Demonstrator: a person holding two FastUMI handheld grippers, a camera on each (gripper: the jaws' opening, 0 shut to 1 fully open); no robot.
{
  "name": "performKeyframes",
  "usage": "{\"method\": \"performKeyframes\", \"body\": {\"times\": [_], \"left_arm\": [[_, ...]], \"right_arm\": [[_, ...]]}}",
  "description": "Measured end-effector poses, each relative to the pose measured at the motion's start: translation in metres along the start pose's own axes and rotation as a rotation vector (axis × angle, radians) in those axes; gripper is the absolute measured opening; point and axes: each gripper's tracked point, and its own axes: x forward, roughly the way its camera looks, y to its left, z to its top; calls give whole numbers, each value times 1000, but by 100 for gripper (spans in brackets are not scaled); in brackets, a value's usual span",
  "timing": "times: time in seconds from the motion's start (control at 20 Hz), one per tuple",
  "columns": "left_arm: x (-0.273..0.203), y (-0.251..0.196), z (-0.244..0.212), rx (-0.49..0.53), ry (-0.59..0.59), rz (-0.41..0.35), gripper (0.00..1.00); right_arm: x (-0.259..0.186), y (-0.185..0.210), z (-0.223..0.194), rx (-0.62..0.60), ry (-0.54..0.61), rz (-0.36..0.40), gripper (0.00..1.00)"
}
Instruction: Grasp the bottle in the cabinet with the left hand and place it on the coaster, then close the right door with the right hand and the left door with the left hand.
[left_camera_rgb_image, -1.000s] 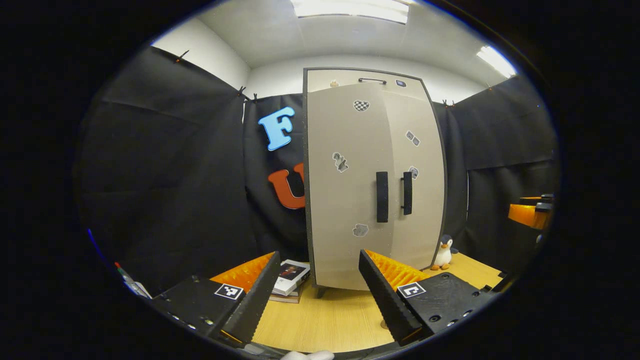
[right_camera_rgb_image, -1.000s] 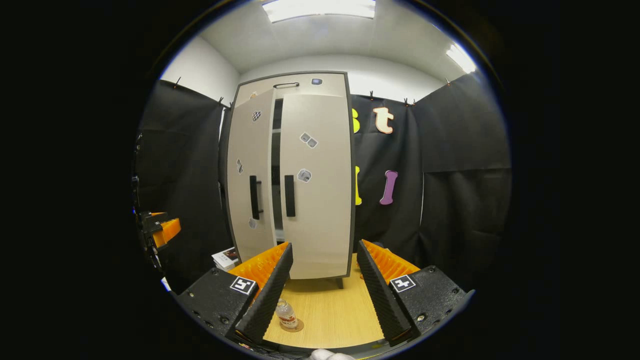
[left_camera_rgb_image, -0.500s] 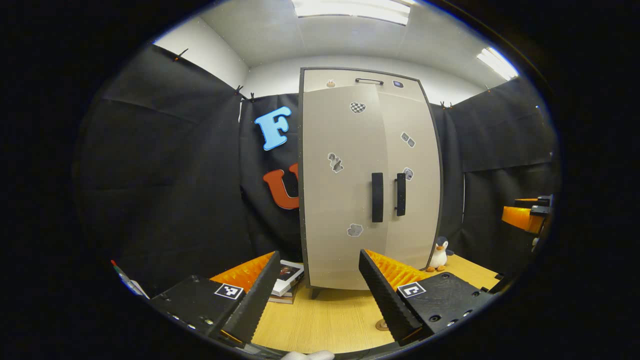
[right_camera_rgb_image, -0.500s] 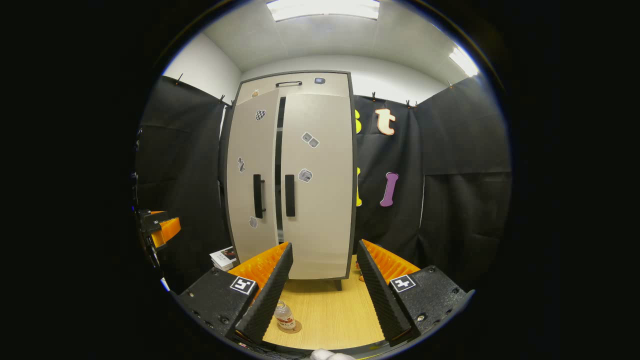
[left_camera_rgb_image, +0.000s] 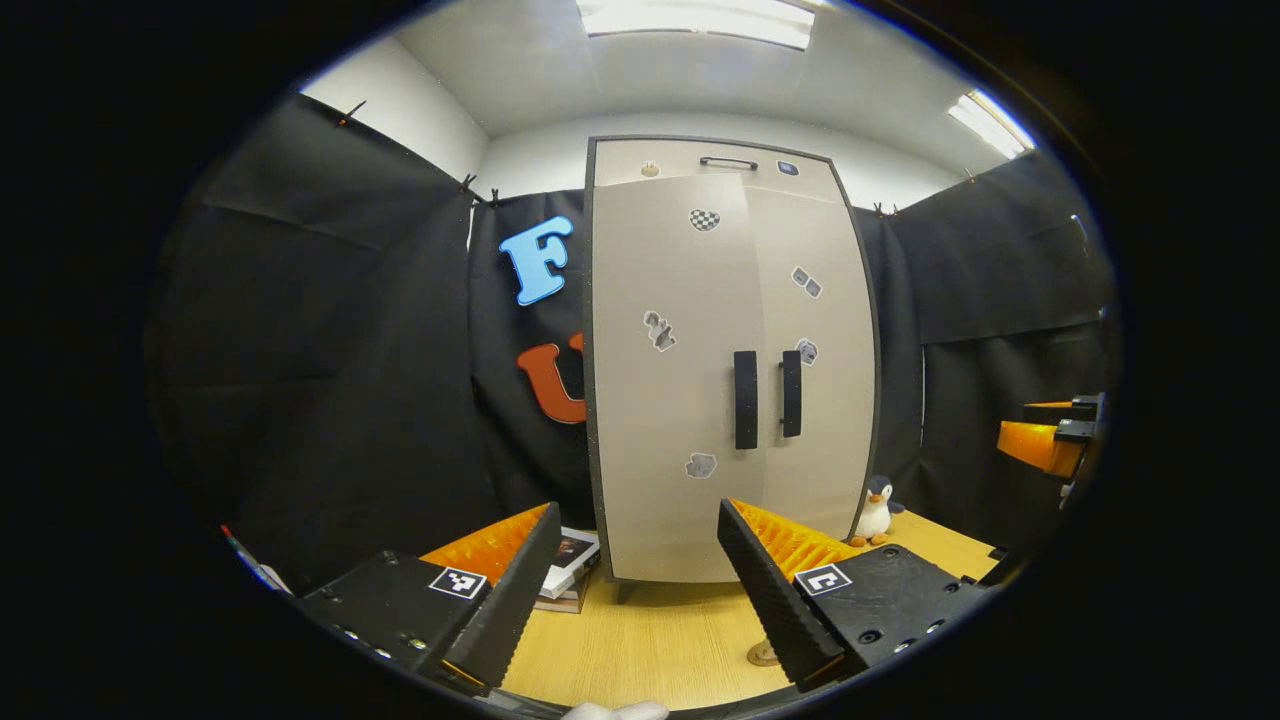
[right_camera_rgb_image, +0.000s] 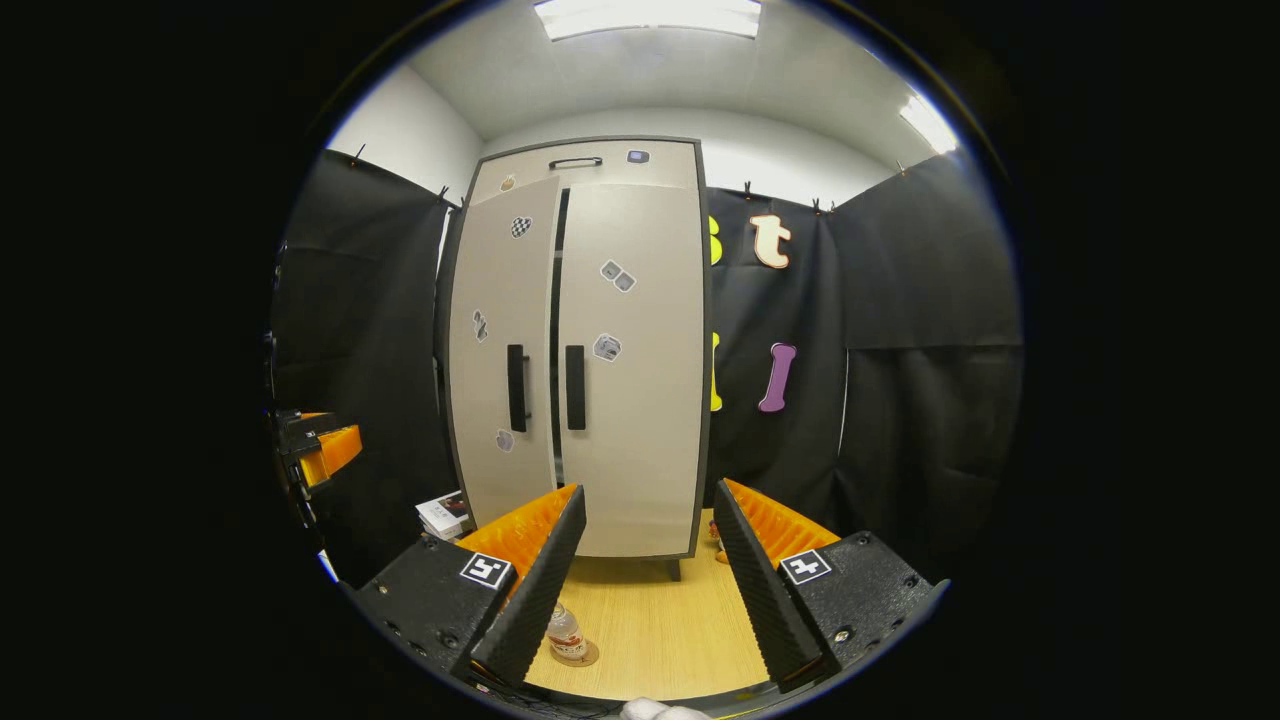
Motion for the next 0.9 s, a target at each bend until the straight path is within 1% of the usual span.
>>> {"method": "performKeyframes", "body": {"times": [0.7,0.9], "left_arm": [[-6,6,2,5,6,22,96],[-7,7,0,4,6,27,96]], "right_arm": [[2,6,0,-9,1,15,80],[0,4,-3,-6,7,9,80]]}}
